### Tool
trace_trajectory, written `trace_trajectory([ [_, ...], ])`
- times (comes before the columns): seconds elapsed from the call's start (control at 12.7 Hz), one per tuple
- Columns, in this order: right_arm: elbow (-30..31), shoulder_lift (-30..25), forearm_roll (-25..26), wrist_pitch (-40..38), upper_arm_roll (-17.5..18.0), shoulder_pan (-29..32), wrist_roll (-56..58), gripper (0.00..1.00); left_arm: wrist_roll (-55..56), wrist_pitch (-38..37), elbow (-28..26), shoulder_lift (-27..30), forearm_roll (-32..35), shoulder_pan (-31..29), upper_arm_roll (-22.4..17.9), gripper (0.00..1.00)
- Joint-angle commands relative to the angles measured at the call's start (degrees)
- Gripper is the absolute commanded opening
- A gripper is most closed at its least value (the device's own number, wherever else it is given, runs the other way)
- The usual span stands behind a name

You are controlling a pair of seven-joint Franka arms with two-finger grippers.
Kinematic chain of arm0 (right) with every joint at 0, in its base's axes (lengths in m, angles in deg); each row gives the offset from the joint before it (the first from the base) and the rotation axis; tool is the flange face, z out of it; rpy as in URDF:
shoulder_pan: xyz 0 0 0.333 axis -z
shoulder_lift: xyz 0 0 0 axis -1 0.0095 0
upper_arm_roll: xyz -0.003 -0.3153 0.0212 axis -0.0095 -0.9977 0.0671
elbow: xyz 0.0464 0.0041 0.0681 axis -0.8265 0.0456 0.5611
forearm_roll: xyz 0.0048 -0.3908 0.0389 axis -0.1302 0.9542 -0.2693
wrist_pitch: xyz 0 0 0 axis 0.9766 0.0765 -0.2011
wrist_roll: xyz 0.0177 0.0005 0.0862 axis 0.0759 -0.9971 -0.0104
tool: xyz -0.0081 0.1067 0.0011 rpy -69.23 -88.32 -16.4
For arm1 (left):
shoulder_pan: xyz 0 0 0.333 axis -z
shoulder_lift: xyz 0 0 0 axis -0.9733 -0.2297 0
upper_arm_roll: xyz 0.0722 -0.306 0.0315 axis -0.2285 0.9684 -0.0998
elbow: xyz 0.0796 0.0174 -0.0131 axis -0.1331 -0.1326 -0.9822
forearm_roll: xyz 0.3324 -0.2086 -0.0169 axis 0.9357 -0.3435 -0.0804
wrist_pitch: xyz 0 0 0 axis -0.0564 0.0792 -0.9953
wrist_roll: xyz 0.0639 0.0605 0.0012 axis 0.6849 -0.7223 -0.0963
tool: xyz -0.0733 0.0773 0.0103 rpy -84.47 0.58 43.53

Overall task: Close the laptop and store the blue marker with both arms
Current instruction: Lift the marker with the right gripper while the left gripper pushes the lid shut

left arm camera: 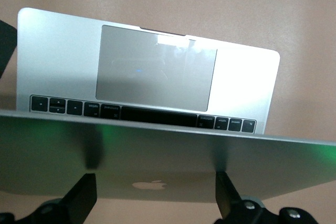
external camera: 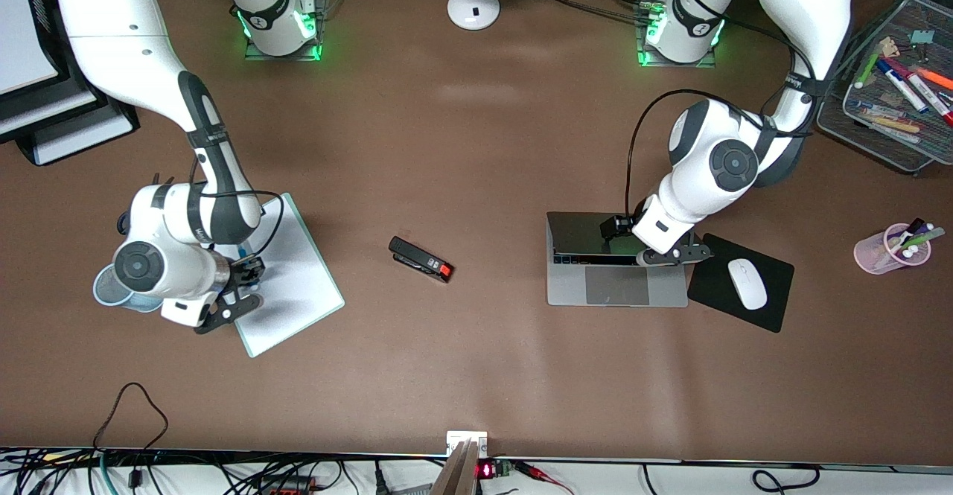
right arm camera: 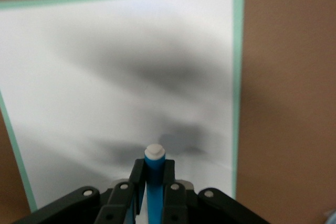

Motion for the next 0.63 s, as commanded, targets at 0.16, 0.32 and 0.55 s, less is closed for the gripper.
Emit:
trace_trajectory([
  [0.16, -0.64, -7.82, -0.6, -0.7, 0.28, 0.31, 4.9, 0.03, 0.33, 4.15, 1.73, -4.52, -0.23, 0.29, -0.1, 1.0],
  [0.32, -0.55, -12.29, -1.56, -0.78, 0.19, 0.31, 6.66, 0.03, 0.42, 5.21, 2.86, -6.54, -0.23, 0.3, -0.1, 1.0],
  [0.55, -0.64, -16.44, -1.83, -0.78, -0.16, 2.49, 13.74, 0.03, 0.42, 5.39, 4.54, -8.74, -0.23, 0.38, -0.1, 1.0],
])
